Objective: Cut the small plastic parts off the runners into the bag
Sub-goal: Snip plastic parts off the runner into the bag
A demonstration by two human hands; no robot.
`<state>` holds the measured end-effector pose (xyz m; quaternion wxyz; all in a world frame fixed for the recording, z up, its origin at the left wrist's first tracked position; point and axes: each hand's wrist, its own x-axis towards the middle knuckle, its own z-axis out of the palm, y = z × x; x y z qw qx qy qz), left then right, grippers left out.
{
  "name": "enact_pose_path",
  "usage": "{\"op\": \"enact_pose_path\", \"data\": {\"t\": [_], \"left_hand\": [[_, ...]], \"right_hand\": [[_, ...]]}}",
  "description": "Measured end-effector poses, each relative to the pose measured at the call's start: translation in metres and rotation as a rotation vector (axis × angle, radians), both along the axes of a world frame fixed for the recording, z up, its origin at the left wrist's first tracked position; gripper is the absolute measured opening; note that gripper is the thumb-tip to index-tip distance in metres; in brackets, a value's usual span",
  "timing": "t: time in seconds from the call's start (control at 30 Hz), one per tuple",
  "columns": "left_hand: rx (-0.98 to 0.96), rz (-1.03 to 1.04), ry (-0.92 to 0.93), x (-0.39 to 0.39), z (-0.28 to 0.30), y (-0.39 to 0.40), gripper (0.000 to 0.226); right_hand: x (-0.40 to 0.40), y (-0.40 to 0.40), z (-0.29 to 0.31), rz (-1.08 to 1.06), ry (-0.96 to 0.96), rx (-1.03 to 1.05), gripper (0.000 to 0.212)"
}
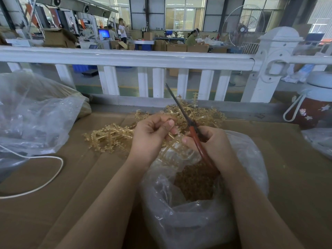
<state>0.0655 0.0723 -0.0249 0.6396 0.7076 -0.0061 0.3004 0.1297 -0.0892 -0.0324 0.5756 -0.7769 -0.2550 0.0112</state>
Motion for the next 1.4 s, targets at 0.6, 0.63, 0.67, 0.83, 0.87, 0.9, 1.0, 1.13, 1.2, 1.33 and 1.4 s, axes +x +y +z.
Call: {"op": "enact_pose_path", "data": {"t": [0.6,0.63,0.67,0.83,0.87,0.9,1.0,1.13,1.2,1.33,1.4], "left_hand": [[-0.326,-0.21,0.446,0.006,-0.004,0.002,0.084],[-0.302,-0.276,0.483,0.005,-0.004,0.002,0.078],[-0.274,-0.356,0.517,0.002,-0.004,0.001,0.07],[-0.295,-0.505,0.524,0.0,-0.004,-0.003,0.045],[-0.312,-0.476,0.482,0.001,-0.005,-0.003,0.029],[-0.327,-0.451,0.43,0.001,-0.005,-0.003,0.018],[-0.353,-0.455,0.293,0.003,-0.004,-0.004,0.021],[-0.434,-0.447,0.242,0.004,-0.003,-0.002,0.033],[-0.43,-0.451,0.248,0.004,-0.002,-0.002,0.034],[-0.423,-0.495,0.258,0.001,0.002,-0.002,0.028],[-0.44,-0.517,0.252,0.0,0.003,-0.003,0.026]], "right_hand": [[-0.002,-0.011,0.01,0.057,0.26,0.475,0.023],[-0.002,-0.012,0.01,0.085,0.257,0.494,0.028],[-0.002,-0.012,0.011,0.106,0.248,0.507,0.031],[-0.009,-0.005,0.014,0.111,0.289,0.577,0.004],[-0.009,-0.004,0.014,0.102,0.302,0.589,0.008],[-0.009,-0.004,0.015,0.104,0.303,0.589,0.01],[-0.006,-0.004,0.012,0.087,0.287,0.552,0.011],[-0.003,-0.004,0.008,0.036,0.25,0.464,0.009],[-0.002,-0.004,0.009,0.02,0.245,0.458,0.006],[-0.003,-0.005,0.009,0.019,0.253,0.502,0.021],[-0.003,-0.005,0.009,0.002,0.247,0.496,0.022]]}}
